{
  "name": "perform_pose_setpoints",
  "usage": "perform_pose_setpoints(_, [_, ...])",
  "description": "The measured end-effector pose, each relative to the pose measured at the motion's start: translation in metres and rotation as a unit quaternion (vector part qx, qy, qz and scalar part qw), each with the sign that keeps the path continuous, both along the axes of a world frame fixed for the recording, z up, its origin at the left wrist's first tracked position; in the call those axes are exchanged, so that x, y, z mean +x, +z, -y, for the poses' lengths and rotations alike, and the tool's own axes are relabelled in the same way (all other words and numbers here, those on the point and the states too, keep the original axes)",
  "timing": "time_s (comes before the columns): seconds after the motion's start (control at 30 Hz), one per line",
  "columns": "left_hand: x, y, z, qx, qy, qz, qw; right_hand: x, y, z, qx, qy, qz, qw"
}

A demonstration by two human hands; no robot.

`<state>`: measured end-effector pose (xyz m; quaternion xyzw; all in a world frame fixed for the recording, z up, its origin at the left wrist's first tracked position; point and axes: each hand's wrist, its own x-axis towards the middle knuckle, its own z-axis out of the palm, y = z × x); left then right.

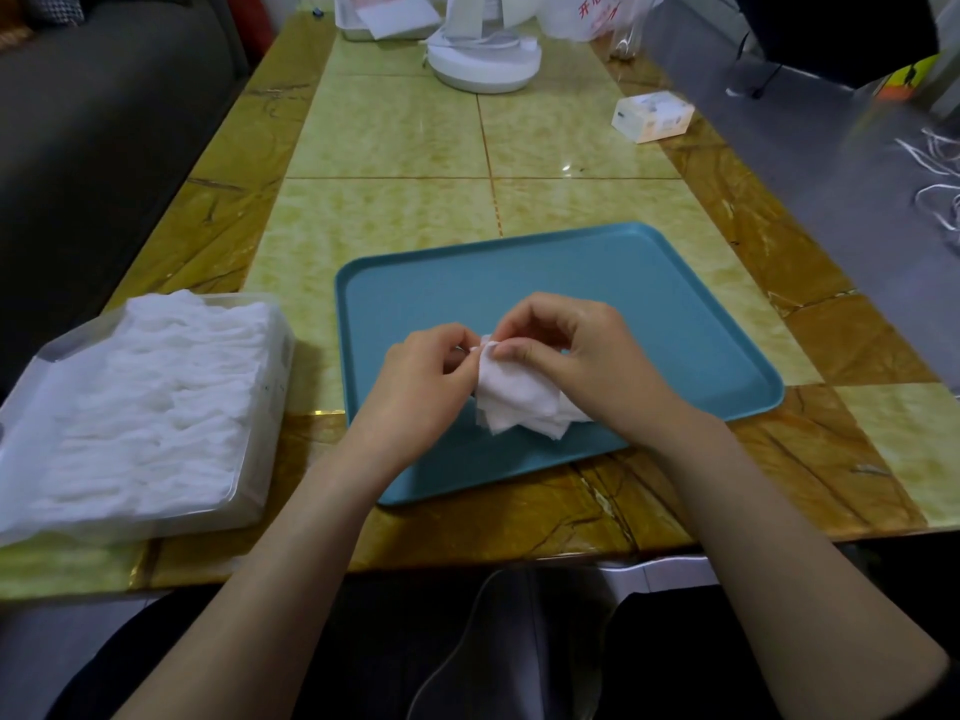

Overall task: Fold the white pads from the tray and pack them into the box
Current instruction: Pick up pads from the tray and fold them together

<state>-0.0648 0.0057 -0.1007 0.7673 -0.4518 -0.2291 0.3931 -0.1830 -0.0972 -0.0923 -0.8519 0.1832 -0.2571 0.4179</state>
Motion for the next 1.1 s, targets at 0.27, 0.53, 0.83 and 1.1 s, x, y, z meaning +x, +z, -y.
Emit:
perform_pose_setpoints(0.27, [0.002,-0.003,0.001,-0.006,0.003,-0.019,1.0,0.0,-0.003,0.003,-0.037,-0.031,-0.029,0.998])
perform_pose_setpoints(0.53, [0.002,-0.002,0.0,0.011,0.001,-0.002,1.0,-0.002,0.008,0.003,0.042,0.006,-0.003,0.999])
perform_pose_setpoints(0.83, [0.002,-0.003,0.0,-0.006,-0.006,-0.075,0.997,0.005,-0.011,0.0,-0.07,-0.034,-0.046,0.996])
perform_pose_setpoints(1.1, [-0.008,0.004,0.001,-0.035,-0.035,-0.251,0.967,0.008,-0.01,0.002,-0.044,-0.118,0.007,0.992])
